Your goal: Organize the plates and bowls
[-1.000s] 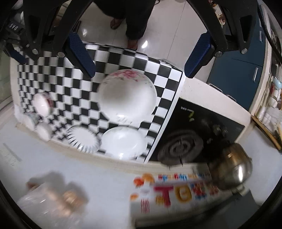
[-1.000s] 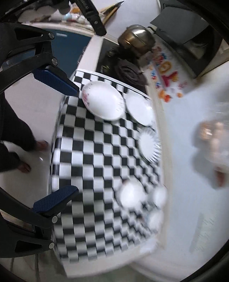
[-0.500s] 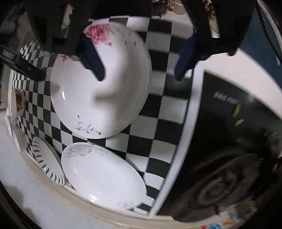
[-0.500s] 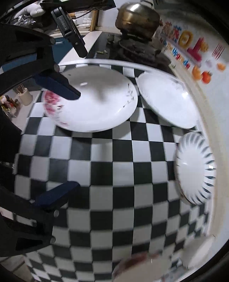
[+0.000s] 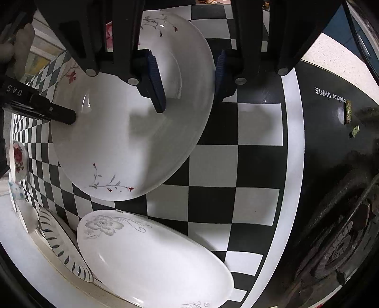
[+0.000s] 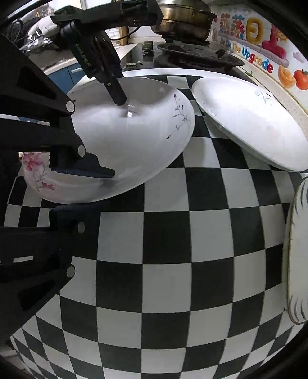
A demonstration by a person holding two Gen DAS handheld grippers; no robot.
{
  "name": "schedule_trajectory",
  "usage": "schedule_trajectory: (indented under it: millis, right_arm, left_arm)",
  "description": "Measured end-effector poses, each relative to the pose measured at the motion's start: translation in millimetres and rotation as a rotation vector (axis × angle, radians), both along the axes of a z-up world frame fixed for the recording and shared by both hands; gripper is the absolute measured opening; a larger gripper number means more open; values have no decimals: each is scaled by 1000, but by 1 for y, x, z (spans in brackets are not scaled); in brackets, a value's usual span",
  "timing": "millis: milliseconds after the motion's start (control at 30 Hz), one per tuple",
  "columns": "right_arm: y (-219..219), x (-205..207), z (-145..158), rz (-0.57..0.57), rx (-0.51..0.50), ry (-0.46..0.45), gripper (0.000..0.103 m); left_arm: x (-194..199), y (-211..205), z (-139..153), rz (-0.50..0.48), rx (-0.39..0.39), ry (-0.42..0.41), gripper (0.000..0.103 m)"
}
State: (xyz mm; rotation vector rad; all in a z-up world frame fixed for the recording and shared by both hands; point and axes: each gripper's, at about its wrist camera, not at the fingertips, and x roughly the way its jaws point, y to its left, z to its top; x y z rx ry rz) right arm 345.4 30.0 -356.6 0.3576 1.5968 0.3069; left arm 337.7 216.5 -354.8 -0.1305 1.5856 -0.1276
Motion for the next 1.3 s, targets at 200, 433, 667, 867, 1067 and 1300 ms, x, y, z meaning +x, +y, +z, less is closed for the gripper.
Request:
schedule_trajectory:
  millis: [200,433,667,867,1067,1300]
  right_arm:
    - [-4,1,0,4,10,8,18]
    - [-13,-1,1,35,10,20,19]
    - [-39,-3,19,17,23,-4,19]
    - [-78,-7,41,-29,35,-38,19]
    - [-133,-17,51,-100,38,-48,19]
    - [-182,-30,41,-160,27,-34,19]
  left_arm:
    - [-6,3,5,13,16,4,36]
    - [-23,-15,23,21,20,-4,36]
    - [-27,-37,55,0,15,-37,36]
    - [-28,-68,79,-48,-10,-72,36]
    - [-28,-111,83,-105,-35,-80,36]
    - [-8,-154,56,-155,-31,-51,36]
